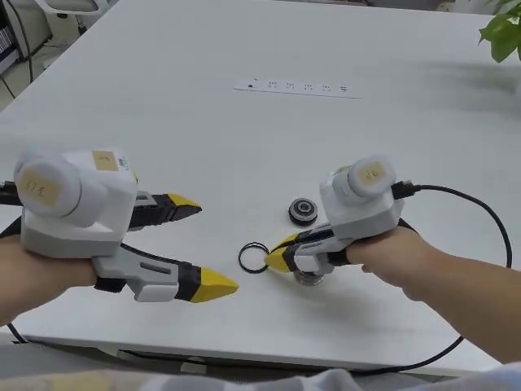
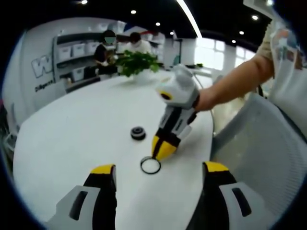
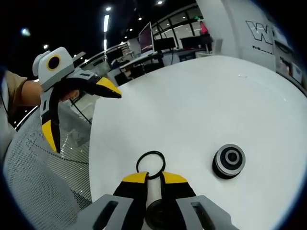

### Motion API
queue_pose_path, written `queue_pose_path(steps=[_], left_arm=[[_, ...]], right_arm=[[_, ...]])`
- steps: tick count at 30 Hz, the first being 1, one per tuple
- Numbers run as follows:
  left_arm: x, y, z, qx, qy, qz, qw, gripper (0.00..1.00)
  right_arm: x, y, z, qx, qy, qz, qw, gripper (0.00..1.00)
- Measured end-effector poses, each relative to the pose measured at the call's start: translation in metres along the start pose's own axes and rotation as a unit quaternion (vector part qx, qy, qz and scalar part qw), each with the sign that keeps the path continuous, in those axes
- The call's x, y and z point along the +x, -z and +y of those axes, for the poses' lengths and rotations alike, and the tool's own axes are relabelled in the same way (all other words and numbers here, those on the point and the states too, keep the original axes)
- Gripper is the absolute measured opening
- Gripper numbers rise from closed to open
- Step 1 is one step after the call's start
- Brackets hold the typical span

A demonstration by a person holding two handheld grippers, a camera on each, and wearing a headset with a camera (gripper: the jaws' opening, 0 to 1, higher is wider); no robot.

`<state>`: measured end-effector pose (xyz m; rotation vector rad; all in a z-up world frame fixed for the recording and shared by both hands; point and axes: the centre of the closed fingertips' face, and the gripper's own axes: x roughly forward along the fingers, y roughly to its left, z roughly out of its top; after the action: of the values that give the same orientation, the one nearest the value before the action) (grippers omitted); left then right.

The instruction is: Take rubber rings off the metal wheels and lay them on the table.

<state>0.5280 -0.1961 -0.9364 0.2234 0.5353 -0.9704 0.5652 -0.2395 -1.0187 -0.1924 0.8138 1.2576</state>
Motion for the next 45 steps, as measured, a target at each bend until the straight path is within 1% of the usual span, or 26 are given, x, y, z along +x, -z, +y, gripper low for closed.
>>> queue_pose_path(steps=[7, 10, 15, 17, 20, 25, 28, 30, 34, 37, 42, 45], left_arm=[[0.001, 0.000, 0.000, 0.000, 0.002, 0.003, 1.0000, 0.74], [0.001, -0.001, -0.001, 0.001, 0.003, 0.003, 1.0000, 0.74], [0.001, -0.003, 0.001, 0.001, 0.002, 0.001, 1.0000, 0.74], [0.000, -0.004, 0.002, 0.000, 0.001, 0.000, 1.0000, 0.74], [0.000, -0.006, 0.005, -0.001, -0.001, -0.002, 1.0000, 0.74], [0.002, -0.012, 0.011, -0.003, -0.005, -0.007, 1.0000, 0.74], [0.003, -0.015, 0.014, -0.001, -0.006, -0.009, 0.9999, 0.73], [0.004, -0.018, 0.016, 0.000, -0.008, -0.011, 0.9999, 0.73], [0.008, -0.022, 0.020, -0.003, -0.008, -0.014, 0.9999, 0.73], [0.011, -0.023, 0.023, -0.002, -0.009, -0.014, 0.9999, 0.73], [0.015, -0.029, 0.030, -0.006, -0.011, -0.019, 0.9997, 0.73], [0.019, -0.033, 0.034, -0.007, -0.013, -0.023, 0.9996, 0.73]], right_arm=[[-0.002, 0.001, 0.001, -0.015, 0.003, 0.005, 0.9999, 0.10], [-0.004, -0.001, 0.001, -0.016, 0.003, 0.001, 0.9999, 0.11], [-0.011, -0.008, -0.002, -0.007, 0.007, -0.020, 0.9998, 0.13], [-0.015, -0.011, -0.004, -0.009, 0.011, -0.030, 0.9994, 0.13], [-0.023, -0.018, -0.010, -0.001, 0.019, -0.051, 0.9985, 0.15], [-0.035, -0.023, -0.018, 0.008, 0.032, -0.071, 0.9969, 0.17], [-0.045, -0.027, -0.024, 0.017, 0.037, -0.089, 0.9952, 0.19], [-0.050, -0.029, -0.027, 0.018, 0.043, -0.096, 0.9943, 0.19], [-0.058, -0.029, -0.032, 0.015, 0.056, -0.104, 0.9929, 0.21], [-0.064, -0.031, -0.037, 0.012, 0.068, -0.113, 0.9912, 0.24], [-0.070, -0.030, -0.042, 0.003, 0.081, -0.118, 0.9897, 0.30], [-0.072, -0.029, -0.045, 0.003, 0.084, -0.119, 0.9893, 0.30]])
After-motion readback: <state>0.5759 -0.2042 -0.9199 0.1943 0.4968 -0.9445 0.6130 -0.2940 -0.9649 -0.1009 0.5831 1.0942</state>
